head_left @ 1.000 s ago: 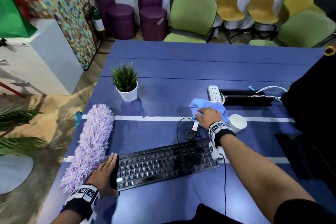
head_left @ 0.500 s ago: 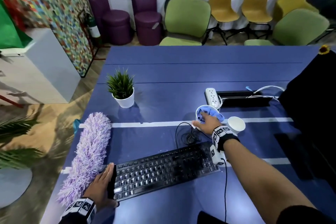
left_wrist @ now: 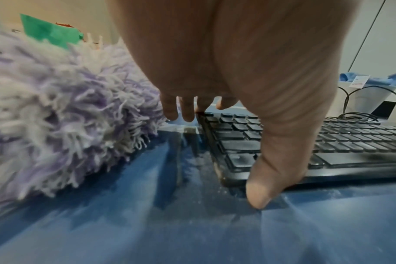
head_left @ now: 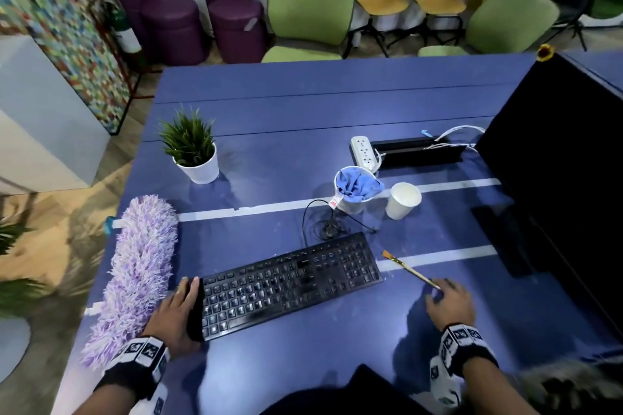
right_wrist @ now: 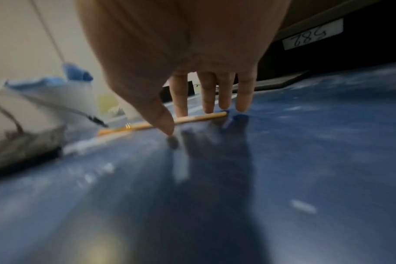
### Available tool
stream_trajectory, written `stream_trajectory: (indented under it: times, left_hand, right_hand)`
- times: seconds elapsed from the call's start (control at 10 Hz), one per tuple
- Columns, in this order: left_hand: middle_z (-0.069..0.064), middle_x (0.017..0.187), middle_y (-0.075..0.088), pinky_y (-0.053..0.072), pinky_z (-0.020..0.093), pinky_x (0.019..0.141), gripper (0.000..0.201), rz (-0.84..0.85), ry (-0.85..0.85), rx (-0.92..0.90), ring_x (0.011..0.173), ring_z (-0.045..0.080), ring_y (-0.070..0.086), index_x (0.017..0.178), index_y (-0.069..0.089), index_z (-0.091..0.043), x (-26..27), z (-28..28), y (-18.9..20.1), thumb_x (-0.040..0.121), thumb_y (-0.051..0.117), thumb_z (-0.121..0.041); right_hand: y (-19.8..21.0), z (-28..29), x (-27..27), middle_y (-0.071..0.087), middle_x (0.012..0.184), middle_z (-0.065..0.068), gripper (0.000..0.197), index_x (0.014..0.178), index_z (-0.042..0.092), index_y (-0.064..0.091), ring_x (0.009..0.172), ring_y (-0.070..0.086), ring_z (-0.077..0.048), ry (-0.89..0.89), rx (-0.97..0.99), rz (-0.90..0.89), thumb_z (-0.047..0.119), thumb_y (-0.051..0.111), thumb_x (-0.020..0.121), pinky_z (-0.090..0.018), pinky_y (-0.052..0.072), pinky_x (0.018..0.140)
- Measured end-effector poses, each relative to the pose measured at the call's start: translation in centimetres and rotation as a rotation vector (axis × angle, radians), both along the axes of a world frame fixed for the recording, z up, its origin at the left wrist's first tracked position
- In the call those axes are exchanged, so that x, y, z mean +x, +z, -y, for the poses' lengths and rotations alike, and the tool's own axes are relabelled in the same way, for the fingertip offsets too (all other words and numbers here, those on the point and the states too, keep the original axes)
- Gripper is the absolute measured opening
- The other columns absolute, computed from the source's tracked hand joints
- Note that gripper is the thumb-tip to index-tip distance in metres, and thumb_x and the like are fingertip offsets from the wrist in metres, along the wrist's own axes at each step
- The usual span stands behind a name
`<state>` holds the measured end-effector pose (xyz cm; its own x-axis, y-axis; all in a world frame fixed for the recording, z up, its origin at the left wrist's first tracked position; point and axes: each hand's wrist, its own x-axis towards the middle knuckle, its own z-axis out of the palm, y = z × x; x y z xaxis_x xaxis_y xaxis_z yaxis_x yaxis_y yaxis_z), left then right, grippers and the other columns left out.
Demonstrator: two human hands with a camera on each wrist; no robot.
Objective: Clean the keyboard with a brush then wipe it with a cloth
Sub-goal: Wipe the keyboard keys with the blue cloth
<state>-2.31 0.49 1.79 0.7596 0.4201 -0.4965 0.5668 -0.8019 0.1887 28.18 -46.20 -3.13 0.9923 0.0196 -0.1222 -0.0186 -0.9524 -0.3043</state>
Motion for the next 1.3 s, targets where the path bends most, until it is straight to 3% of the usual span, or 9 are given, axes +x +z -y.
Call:
stream_trajectory:
  times: [0.1, 0.2, 0.4, 0.6, 0.8, 0.9, 1.1, 1.2, 1.3]
  left_hand:
    - [0.006, 0.16, -0.005, 0.029, 0.046, 0.113, 0.139, 0.001, 0.014, 0.024, 0.145, 0.031, 0.013, 0.149, -0.013, -0.02, 0.6, 0.4, 0.2, 0.042, 0.065, -0.064]
    - [0.005, 0.16, -0.005, 0.029, 0.042, 0.113, 0.14, 0.001, 0.057, 0.033, 0.145, 0.031, 0.015, 0.149, -0.013, -0.015, 0.3, 0.7, 0.1, 0.043, 0.067, -0.063]
    - [0.009, 0.159, -0.012, 0.01, 0.034, 0.12, 0.136, 0.109, 0.088, -0.046, 0.147, 0.027, 0.004, 0.146, -0.016, -0.004, -0.4, 1.1, 0.4, 0.052, 0.069, -0.053]
    - [0.009, 0.158, -0.013, 0.01, 0.033, 0.12, 0.141, 0.119, 0.088, -0.063, 0.148, 0.027, 0.003, 0.145, -0.017, -0.003, -0.3, 0.9, 0.4, 0.048, 0.07, -0.056]
    - [0.005, 0.158, -0.016, 0.008, 0.036, 0.121, 0.143, 0.119, 0.112, -0.078, 0.147, 0.028, 0.0, 0.145, -0.021, -0.007, -0.4, 0.9, 0.0, 0.048, 0.072, -0.056]
    - [0.001, 0.159, -0.012, 0.016, 0.037, 0.119, 0.143, 0.124, 0.143, -0.084, 0.146, 0.031, 0.006, 0.147, -0.018, -0.01, -0.5, 0.9, -0.3, 0.045, 0.074, -0.051]
    - [-0.001, 0.158, -0.017, 0.019, 0.037, 0.118, 0.145, 0.148, 0.119, -0.077, 0.146, 0.03, 0.007, 0.144, -0.023, -0.011, -0.8, 0.4, -1.1, 0.043, 0.073, -0.052]
    - [0.0, 0.157, -0.018, 0.024, 0.039, 0.117, 0.141, 0.154, 0.135, -0.095, 0.147, 0.027, 0.009, 0.147, -0.02, -0.016, -1.3, 0.1, -2.5, 0.042, 0.067, -0.054]
    - [-0.003, 0.159, -0.004, 0.038, 0.044, 0.108, 0.122, 0.303, 0.115, -0.039, 0.144, 0.021, 0.02, 0.148, -0.012, -0.027, -2.7, 0.4, -5.0, 0.049, 0.058, -0.045]
  right_hand:
    - [-0.3, 1.1, -0.5, 0.063, 0.101, -0.019, 0.005, 0.085, 0.012, 0.07, 0.099, 0.053, -0.04, -0.009, -0.008, 0.022, 0.013, 0.071, 0.08, -0.047, 0.047, 0.079]
    - [0.5, 0.4, -0.2, 0.063, 0.096, -0.024, 0.003, 0.083, 0.007, 0.066, 0.094, 0.055, -0.043, 0.008, -0.001, 0.044, 0.01, 0.065, 0.085, -0.049, 0.046, 0.078]
    - [8.3, -4.3, 1.4, 0.059, 0.095, -0.013, 0.022, 0.098, 0.008, 0.058, 0.092, 0.051, -0.033, 0.207, 0.365, 0.253, 0.023, 0.041, 0.094, -0.04, 0.04, 0.08]
    - [16.2, -11.0, 8.0, 0.062, 0.095, -0.019, 0.016, 0.099, 0.005, 0.063, 0.091, 0.055, -0.038, 0.286, 0.327, 0.441, 0.014, 0.05, 0.094, -0.043, 0.042, 0.081]
    - [17.4, -17.6, 11.1, 0.061, 0.095, -0.031, 0.021, 0.092, -0.005, 0.064, 0.088, 0.059, -0.047, 0.321, 0.059, 0.271, 0.008, 0.047, 0.092, -0.046, 0.047, 0.075]
    - [16.9, -19.8, 11.4, 0.064, 0.1, -0.03, 0.023, 0.094, -0.005, 0.065, 0.094, 0.06, -0.045, 0.333, -0.03, 0.157, 0.008, 0.047, 0.09, -0.042, 0.049, 0.077]
    - [15.3, -22.5, 10.5, 0.063, 0.113, -0.029, 0.034, 0.107, -0.005, 0.062, 0.107, 0.06, -0.042, 0.183, 0.02, -0.069, 0.023, 0.066, 0.087, -0.042, 0.049, 0.084]
    - [14.9, -22.2, 10.0, 0.063, 0.115, -0.023, 0.041, 0.112, 0.002, 0.062, 0.108, 0.06, -0.039, 0.184, -0.007, -0.086, 0.036, 0.064, 0.088, -0.04, 0.049, 0.084]
    - [14.6, -21.3, 8.7, 0.062, 0.12, -0.018, 0.046, 0.127, 0.013, 0.053, 0.111, 0.058, -0.036, 0.108, -0.038, -0.079, 0.037, 0.058, 0.088, -0.04, 0.045, 0.089]
